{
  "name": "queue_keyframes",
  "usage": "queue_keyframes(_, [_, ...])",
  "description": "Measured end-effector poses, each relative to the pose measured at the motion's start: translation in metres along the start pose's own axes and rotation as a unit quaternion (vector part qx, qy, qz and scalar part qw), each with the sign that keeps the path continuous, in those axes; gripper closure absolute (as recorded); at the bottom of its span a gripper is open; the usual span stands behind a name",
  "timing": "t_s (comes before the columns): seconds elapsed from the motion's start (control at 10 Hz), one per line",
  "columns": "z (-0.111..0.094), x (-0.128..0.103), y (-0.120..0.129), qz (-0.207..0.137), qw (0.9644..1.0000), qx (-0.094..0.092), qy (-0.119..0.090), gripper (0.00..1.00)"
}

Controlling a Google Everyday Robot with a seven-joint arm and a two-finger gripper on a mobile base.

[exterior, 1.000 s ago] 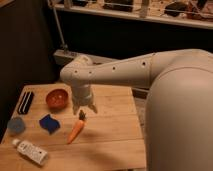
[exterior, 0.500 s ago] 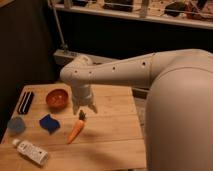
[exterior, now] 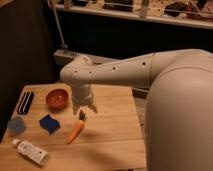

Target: Place the white sponge in the ceramic bowl

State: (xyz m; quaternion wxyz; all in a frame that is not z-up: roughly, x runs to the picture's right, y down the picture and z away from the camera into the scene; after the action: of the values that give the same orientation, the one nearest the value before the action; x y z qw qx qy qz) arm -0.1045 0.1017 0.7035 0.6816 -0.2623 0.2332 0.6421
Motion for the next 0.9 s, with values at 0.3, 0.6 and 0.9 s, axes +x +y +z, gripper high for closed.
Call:
queue_keyframes(0.3, [0.000,0.000,0.000,0.000,1.0000,0.000,0.000,0.35])
queue_keyframes(0.6, [-0.003,-0.005,0.005,-0.028,0.9994,0.010,-0.017,0.35])
queue_keyframes(0.9, [-0.011,-0.016,0.046,-0.121,0.9908,0.026,-0.054,0.35])
